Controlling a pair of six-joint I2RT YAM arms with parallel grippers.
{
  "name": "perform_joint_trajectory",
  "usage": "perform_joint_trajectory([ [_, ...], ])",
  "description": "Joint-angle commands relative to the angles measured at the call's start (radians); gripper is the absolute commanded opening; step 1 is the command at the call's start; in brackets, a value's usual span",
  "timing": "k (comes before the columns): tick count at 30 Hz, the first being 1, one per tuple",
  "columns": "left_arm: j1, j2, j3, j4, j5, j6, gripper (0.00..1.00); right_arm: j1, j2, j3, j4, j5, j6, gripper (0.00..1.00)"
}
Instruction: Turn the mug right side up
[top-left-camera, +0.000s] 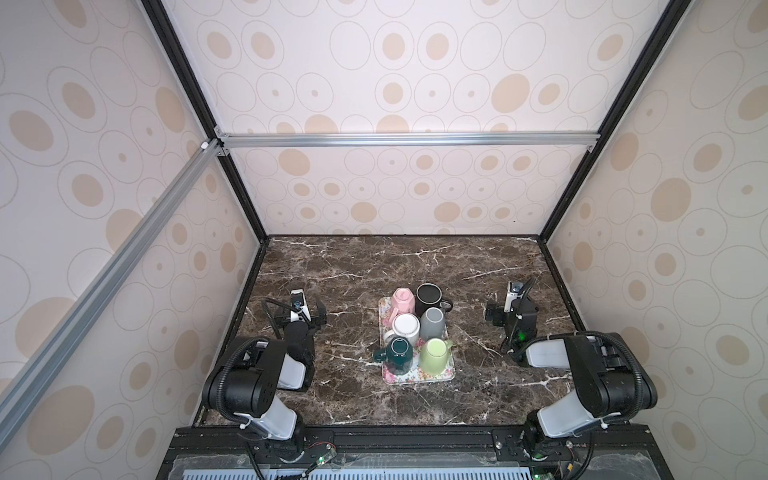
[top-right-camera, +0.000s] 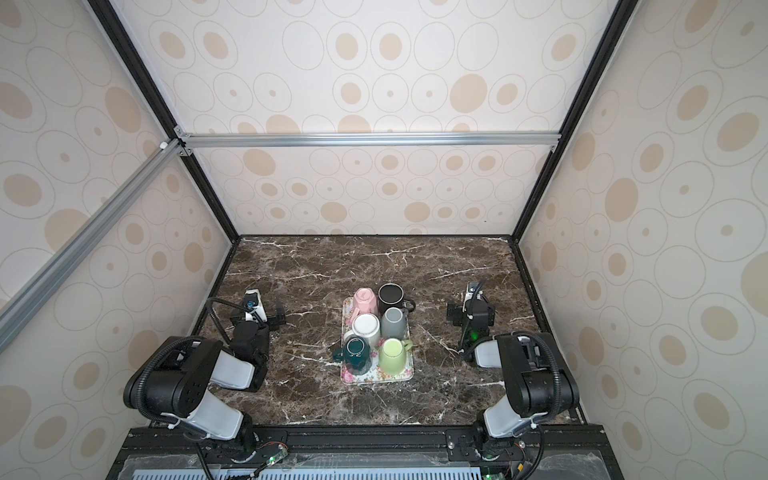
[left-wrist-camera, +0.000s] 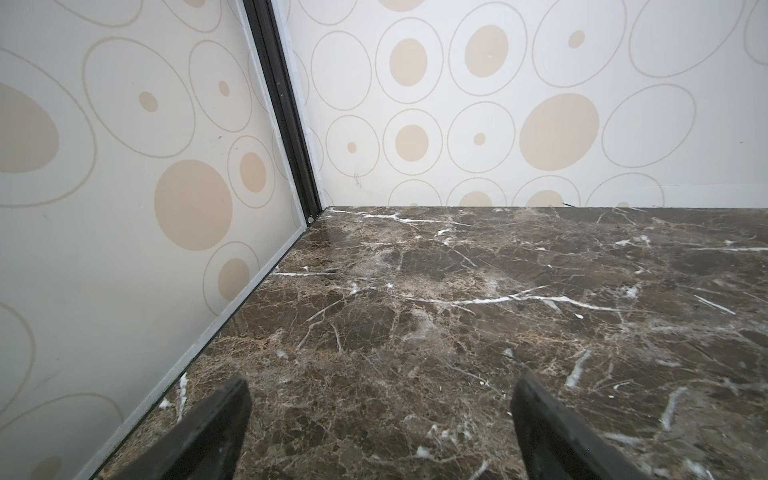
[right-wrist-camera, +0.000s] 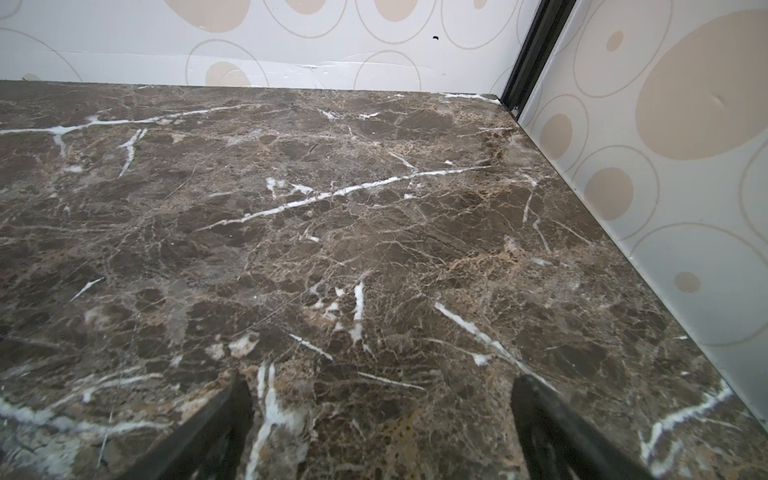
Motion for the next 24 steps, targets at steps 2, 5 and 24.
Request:
perform_joint_trajectory([
  [2, 0.011, 0.003, 0.018, 0.008, 0.002, -0.011, 0.98, -0.005, -0.015, 0.012, -0.005, -0.006, 0.001, 1.0],
  [5, 0.001, -0.017, 0.002, 0.031, -0.02, -0.001, 0.98, -0.004, -0.043, 0.035, -0.04, 0.038, 0.008, 1.0],
  [24, -0.2, -0.238, 0.439, -1.086, -0.082, -0.227, 0.98, 0.164, -0.287, 0.516, -1.126, -0.077, 0.196, 1.0],
])
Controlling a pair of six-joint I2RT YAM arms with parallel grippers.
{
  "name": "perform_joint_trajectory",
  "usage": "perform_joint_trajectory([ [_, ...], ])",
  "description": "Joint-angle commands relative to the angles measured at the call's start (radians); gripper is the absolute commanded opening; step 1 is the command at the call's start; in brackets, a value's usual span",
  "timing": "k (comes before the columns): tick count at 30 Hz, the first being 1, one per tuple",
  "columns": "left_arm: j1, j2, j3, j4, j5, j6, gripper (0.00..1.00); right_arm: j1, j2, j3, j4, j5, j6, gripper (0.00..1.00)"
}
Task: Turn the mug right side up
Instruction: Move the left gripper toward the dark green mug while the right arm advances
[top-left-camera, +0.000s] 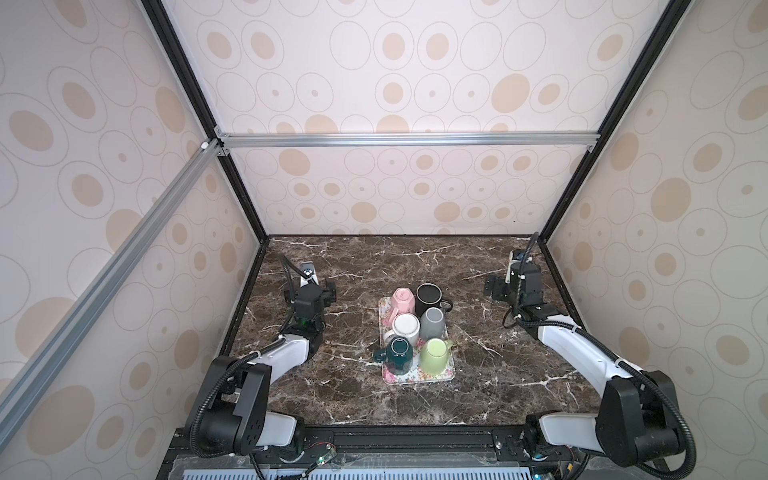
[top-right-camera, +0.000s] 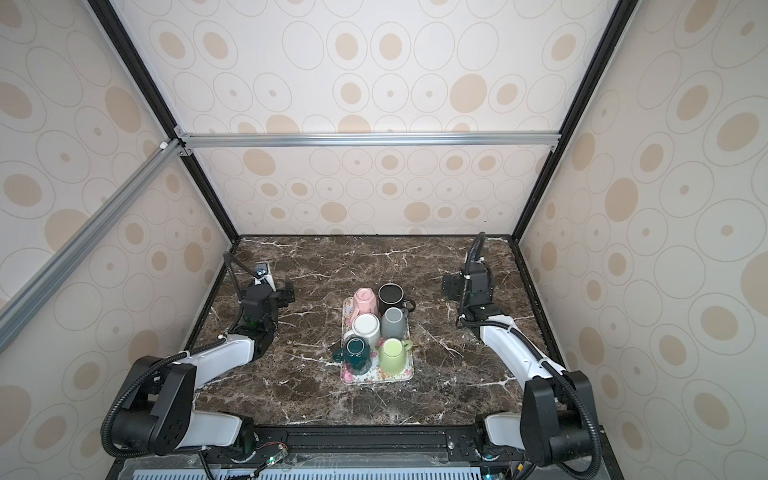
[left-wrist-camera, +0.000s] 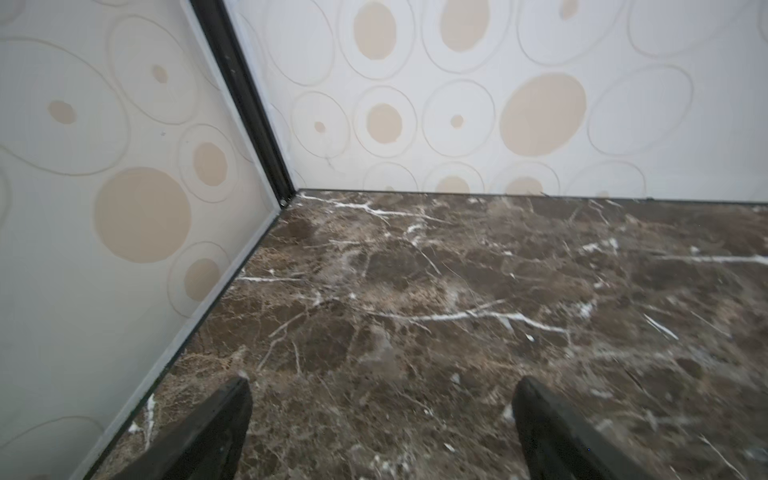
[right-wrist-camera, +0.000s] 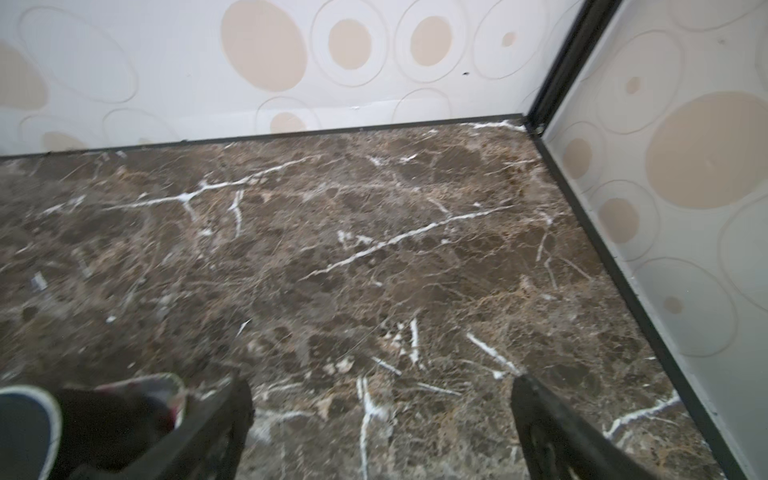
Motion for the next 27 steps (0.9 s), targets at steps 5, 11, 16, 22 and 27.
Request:
perform_joint_trajectory([
  [5, -0.173, -0.076, 0.041, -0.342, 0.061, -0.15, 0.98, 0.096, -0.115, 0.013, -0.321, -0.247, 0.065, 0.99],
  [11, -0.331, -0.112, 0.067, -0.539, 0.097, -0.239, 0.98, 0.104, -0.227, -0.037, -0.411, -0.413, 0.08, 0.99],
  [16, -0.443, -0.19, 0.049, -0.666, 0.105, -0.281, 0.99, 0.105, -0.302, -0.046, -0.461, -0.44, 0.083, 0.99],
  [22, -0.509, -0.359, -0.018, -0.716, 0.181, -0.332, 0.98, 0.105, -0.34, -0.029, -0.477, -0.458, 0.088, 1.0],
  [27, -0.519, -0.4, -0.037, -0.737, 0.197, -0.358, 0.98, 0.105, -0.351, -0.017, -0.48, -0.472, 0.098, 1.0],
])
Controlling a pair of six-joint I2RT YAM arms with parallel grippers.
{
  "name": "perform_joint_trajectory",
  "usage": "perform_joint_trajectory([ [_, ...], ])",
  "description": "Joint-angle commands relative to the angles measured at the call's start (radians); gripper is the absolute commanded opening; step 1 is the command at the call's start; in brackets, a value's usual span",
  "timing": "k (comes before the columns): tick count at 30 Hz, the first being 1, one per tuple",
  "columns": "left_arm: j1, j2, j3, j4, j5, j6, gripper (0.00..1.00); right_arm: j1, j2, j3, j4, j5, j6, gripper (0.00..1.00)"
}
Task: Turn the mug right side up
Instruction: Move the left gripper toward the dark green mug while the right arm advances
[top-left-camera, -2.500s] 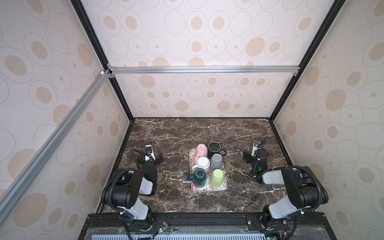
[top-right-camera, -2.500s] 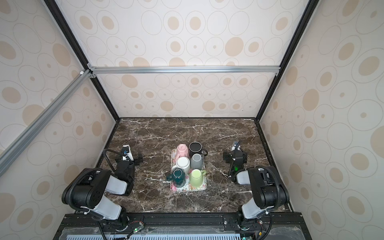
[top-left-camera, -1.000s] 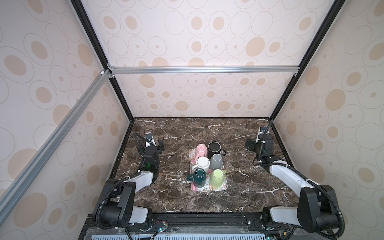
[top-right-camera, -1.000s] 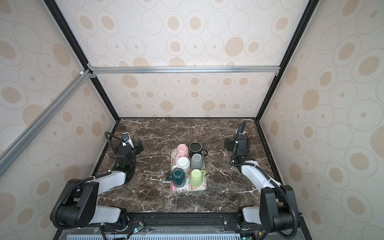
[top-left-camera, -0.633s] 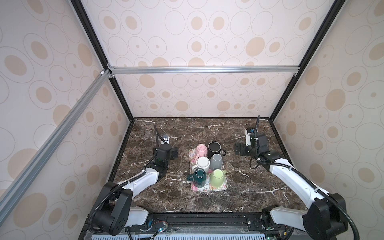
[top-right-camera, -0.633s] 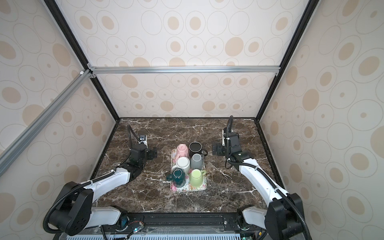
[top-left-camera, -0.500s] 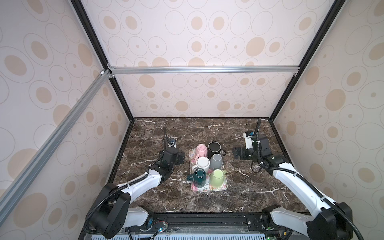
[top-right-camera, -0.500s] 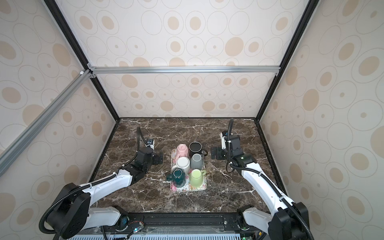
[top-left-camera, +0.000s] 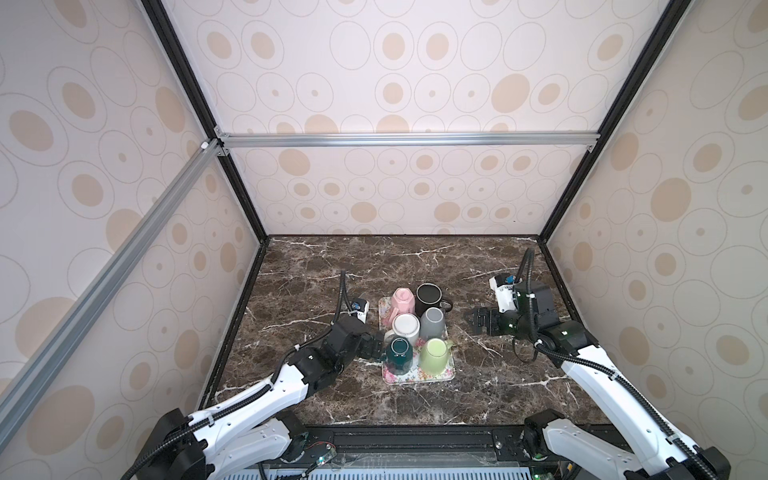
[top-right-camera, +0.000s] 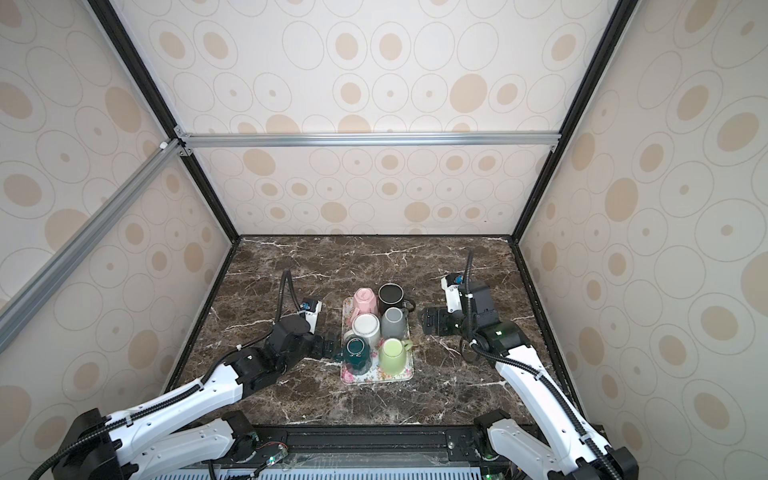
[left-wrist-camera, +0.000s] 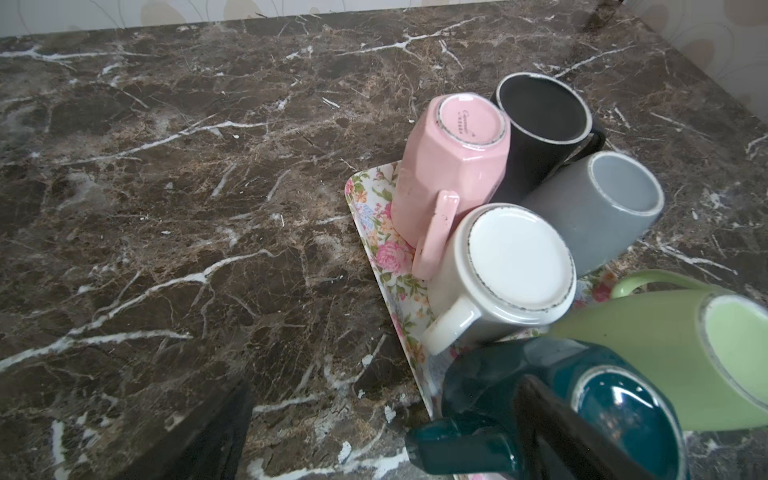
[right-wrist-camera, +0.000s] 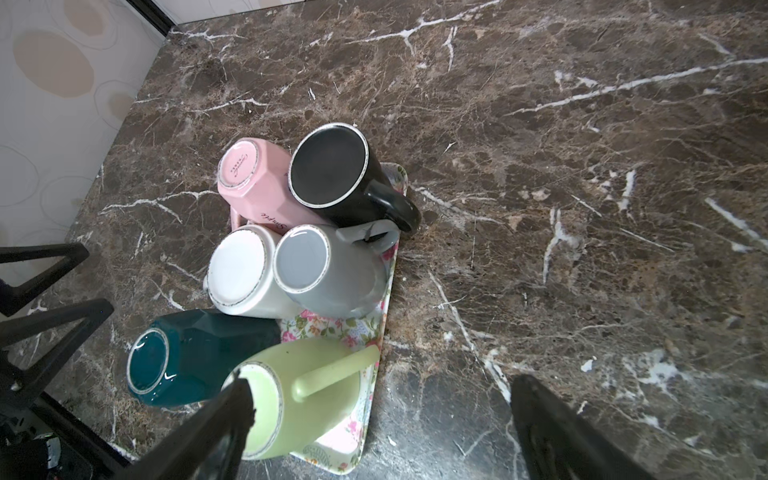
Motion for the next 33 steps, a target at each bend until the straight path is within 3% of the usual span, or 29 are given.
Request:
perform_joint_trajectory([
  [1, -0.014, -0.004, -0.005, -0.066, 0.024, -0.049, 0.98, 0.004, -0.022, 0.021, -0.022, -0.039, 0.016, 1.0],
  [10, -0.042, -0.133, -0.04, -0.129, 0.149, -0.119, 0.98, 0.004, -0.054, 0.044, -0.045, -0.089, 0.02, 1.0],
  [18, -0.043, -0.106, -0.003, -0.246, -0.004, -0.171, 0.98, 0.004, -0.07, 0.051, -0.053, -0.094, 0.029, 1.0],
  [29, -0.043, 0.054, -0.006, -0.178, -0.174, -0.249, 0.98, 0.005, -0.078, 0.041, -0.058, -0.103, 0.047, 1.0],
  [33, -0.043, 0.121, 0.01, -0.137, -0.16, -0.223, 0.98, 0.004, -0.079, 0.029, -0.062, -0.095, 0.056, 1.0],
])
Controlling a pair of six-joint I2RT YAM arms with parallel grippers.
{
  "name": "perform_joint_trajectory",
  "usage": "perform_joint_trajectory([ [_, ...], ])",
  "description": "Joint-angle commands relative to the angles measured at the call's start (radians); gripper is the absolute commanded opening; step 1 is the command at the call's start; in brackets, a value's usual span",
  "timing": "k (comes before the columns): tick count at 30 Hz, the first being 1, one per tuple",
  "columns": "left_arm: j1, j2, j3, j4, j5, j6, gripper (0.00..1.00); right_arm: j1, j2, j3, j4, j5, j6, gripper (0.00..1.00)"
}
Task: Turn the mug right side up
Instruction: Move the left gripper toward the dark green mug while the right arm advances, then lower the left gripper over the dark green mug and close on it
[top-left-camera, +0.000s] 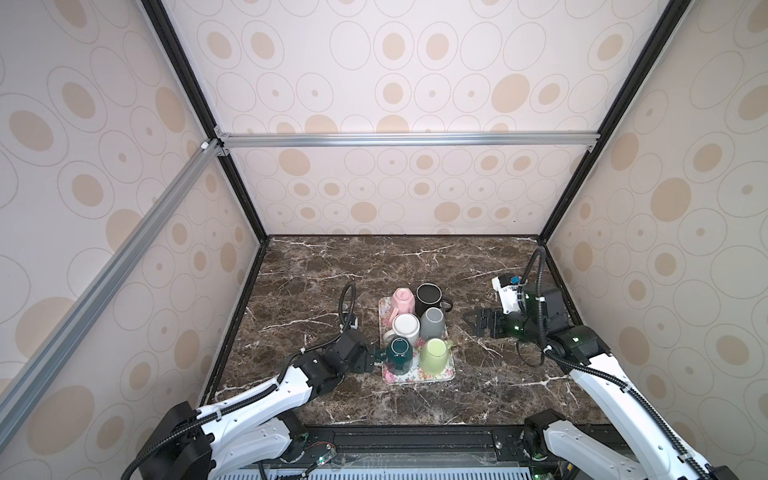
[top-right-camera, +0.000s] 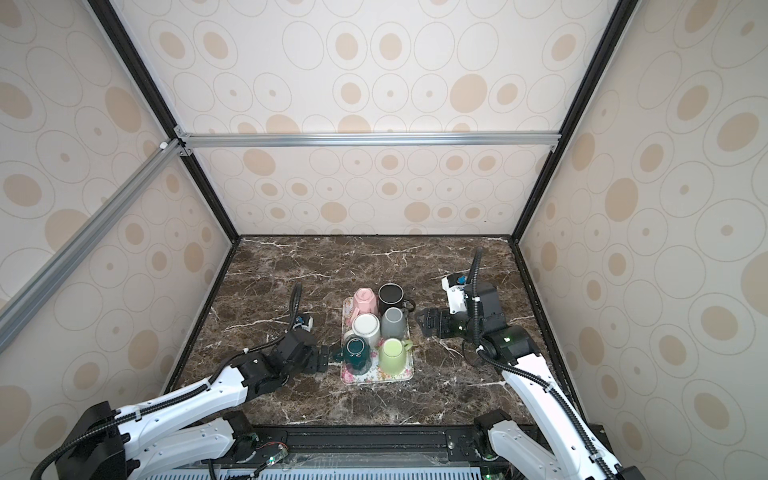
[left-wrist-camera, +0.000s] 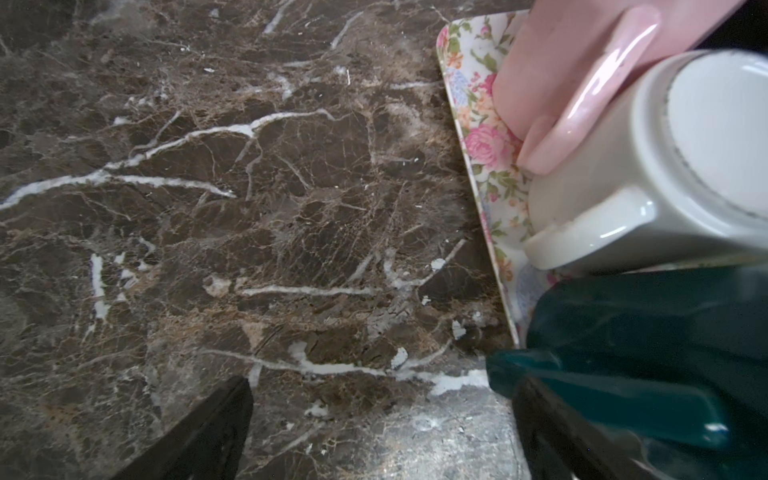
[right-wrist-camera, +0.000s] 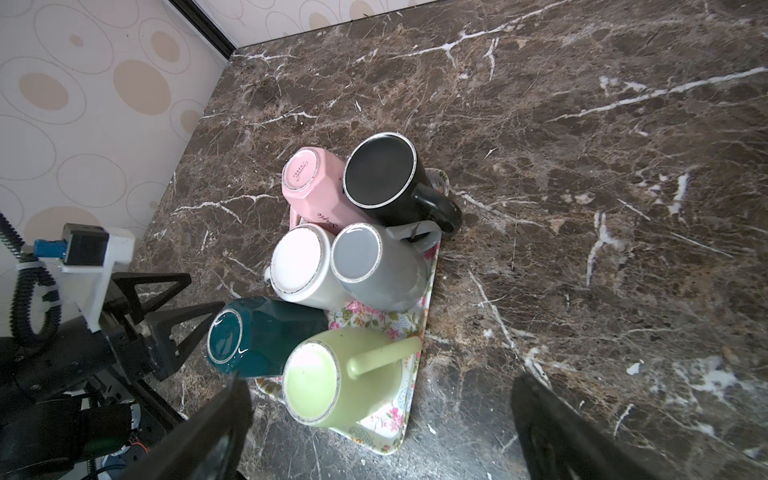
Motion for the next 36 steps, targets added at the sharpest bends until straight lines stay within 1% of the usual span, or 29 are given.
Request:
perform_joint_trajectory([
  [1, -0.008, 0.04, 0.049, 0.043, -0.038, -0.015, 0.98, 0.004, -0.015, 0.001, -0.028, -0.005, 0.021, 1.0],
  [8, -0.008, 0.124, 0.063, 0.079, -0.022, 0.015, 0.98, 0.005, -0.019, -0.033, -0.014, -0.029, 0.048, 1.0],
  [13, -0.008, 0.154, 0.074, 0.09, 0.006, 0.034, 0.98, 0.005, -0.028, -0.051, -0.017, -0.023, 0.053, 1.0],
  [18, -0.007, 0.143, 0.067, 0.098, 0.022, 0.04, 0.99, 0.004, -0.028, -0.07, -0.018, -0.017, 0.057, 1.0],
  [23, -0.009, 0.104, 0.048, 0.123, 0.099, 0.042, 0.98, 0.004, -0.029, -0.083, -0.014, -0.015, 0.065, 1.0],
  [25, -0.015, 0.084, 0.035, 0.126, 0.112, 0.035, 0.98, 0.005, -0.029, -0.088, -0.01, -0.014, 0.068, 1.0],
  [31, -0.043, 0.061, 0.042, 0.072, 0.08, 0.028, 0.98, 0.005, -0.012, -0.098, 0.006, -0.011, 0.07, 1.0],
  [36, -0.07, 0.075, 0.058, 0.047, 0.052, 0.028, 0.98, 0.004, 0.004, -0.098, 0.012, -0.023, 0.074, 0.99],
])
